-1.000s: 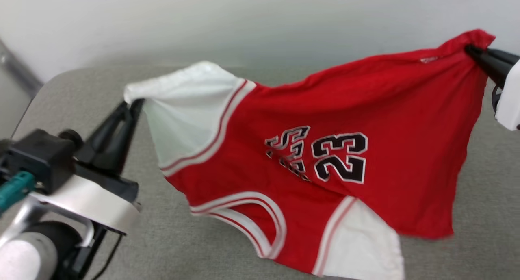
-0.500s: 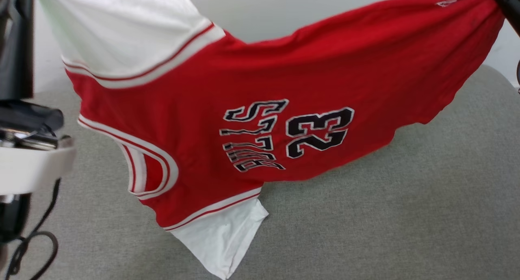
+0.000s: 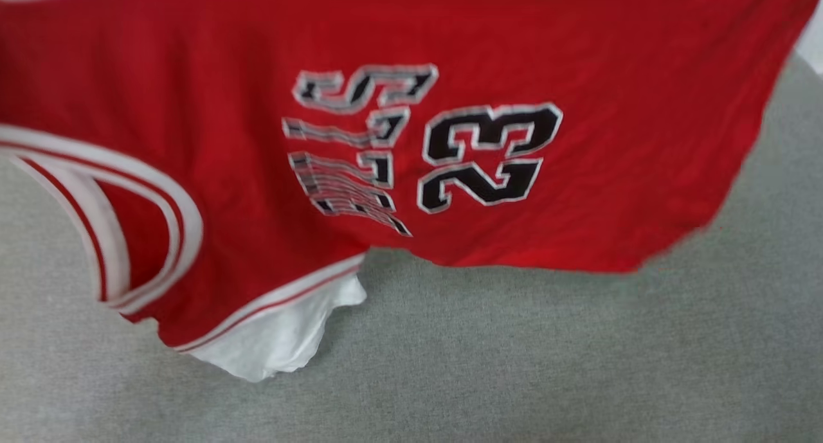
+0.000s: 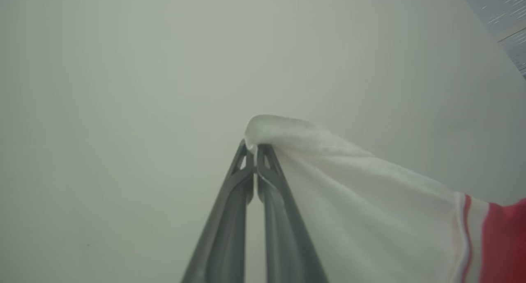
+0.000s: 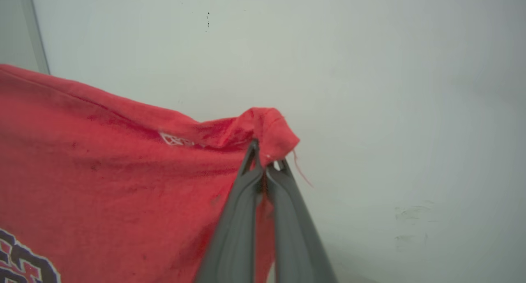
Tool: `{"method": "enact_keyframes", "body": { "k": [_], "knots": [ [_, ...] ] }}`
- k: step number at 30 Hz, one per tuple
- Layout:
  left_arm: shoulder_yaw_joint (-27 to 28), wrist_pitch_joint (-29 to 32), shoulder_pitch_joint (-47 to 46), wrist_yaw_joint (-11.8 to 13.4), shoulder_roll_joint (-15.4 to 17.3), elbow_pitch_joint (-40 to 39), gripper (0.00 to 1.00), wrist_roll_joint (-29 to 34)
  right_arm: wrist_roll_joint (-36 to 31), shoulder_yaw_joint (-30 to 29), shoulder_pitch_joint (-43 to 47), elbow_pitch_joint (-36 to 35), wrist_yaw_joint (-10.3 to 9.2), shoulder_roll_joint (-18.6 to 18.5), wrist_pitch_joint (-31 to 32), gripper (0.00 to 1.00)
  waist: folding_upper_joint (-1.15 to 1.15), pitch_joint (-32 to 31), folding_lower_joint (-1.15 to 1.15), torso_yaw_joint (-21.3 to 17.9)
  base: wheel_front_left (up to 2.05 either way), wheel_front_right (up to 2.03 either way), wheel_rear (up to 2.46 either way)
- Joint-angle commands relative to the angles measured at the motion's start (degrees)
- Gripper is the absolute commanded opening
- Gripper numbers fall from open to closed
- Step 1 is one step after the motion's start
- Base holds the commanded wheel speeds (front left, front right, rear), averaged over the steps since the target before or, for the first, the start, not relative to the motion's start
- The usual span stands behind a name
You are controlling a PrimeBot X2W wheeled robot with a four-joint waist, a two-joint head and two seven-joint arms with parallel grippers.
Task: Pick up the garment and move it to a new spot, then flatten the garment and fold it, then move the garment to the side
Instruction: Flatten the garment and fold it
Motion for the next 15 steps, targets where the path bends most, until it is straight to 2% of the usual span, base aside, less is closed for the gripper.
{"method": "enact_keyframes", "body": {
  "k": [1,9,15],
  "knots": [
    [-0.21,0.01,-2.55,-0.81,-0.1,1.41,0.0,-0.39,-0.39,0.02,-1.79,-0.14,-0.02,-0.37,-0.58,0.0,0.0,2.76,0.0,-0.2,0.0,0.0,0.0],
    [-2.63,-0.67,-22.12,-7.6,-0.25,14.08,0.0,-0.9,-2.82,1.69,-13.3,3.06,-0.02,-1.43,-2.95,0.0,0.0,12.83,0.0,-0.38,0.0,0.0,0.0],
    [-6.45,-1.63,-39.01,-12.02,-2.78,26.63,0.0,1.74,-6.55,4.15,-25.47,10.45,-0.02,-0.76,-7.23,0.0,0.0,20.34,0.0,-0.18,0.0,0.0,0.0]
  ]
}}
